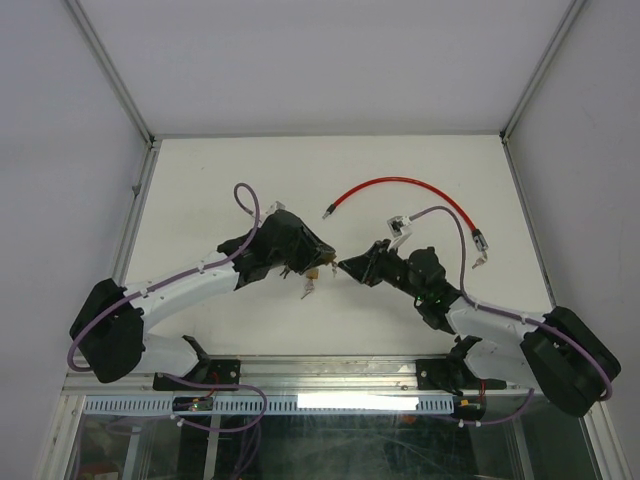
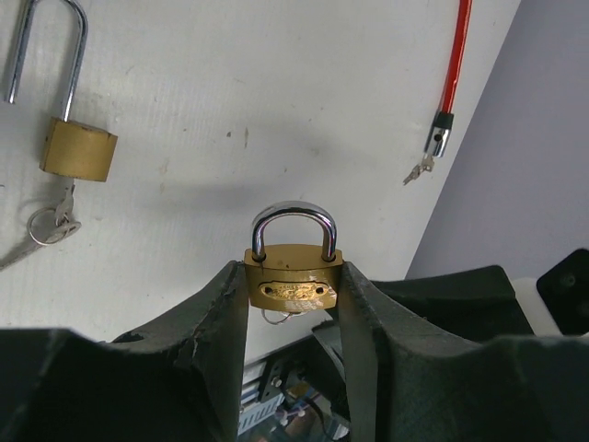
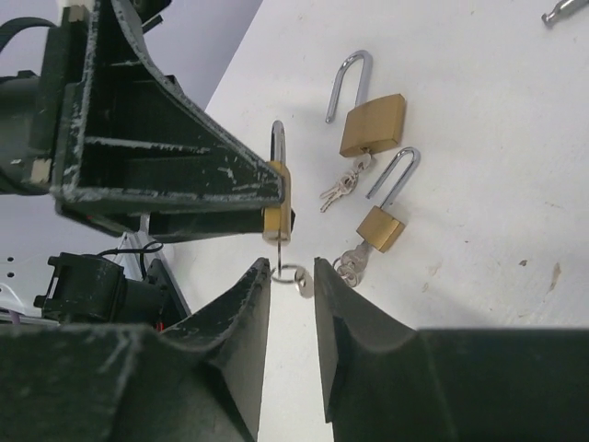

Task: Unlock with the key
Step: Unlock the lock.

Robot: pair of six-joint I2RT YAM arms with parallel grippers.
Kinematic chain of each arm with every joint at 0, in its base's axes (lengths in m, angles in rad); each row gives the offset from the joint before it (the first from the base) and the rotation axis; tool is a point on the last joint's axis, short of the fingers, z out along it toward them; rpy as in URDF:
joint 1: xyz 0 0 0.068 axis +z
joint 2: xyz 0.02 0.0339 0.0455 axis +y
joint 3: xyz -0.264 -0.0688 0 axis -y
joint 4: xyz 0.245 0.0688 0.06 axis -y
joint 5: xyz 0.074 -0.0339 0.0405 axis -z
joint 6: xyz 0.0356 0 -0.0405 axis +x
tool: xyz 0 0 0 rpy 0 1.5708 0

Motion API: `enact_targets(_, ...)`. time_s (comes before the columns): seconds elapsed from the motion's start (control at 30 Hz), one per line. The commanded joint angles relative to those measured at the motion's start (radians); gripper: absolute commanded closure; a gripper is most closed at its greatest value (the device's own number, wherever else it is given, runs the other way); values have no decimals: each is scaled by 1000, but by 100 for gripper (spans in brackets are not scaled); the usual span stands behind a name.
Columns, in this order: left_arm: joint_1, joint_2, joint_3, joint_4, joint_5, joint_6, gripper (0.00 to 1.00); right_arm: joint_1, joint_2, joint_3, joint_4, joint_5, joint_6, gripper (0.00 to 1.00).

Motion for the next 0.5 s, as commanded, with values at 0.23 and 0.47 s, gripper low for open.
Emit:
enact_targets(0.23, 53, -28, 16, 102, 48, -29, 98, -8, -72, 62, -76, -49, -111, 70)
enact_targets(0.47, 52, -19, 13, 113, 80, -20, 98, -6, -11, 64, 65, -45, -69, 70)
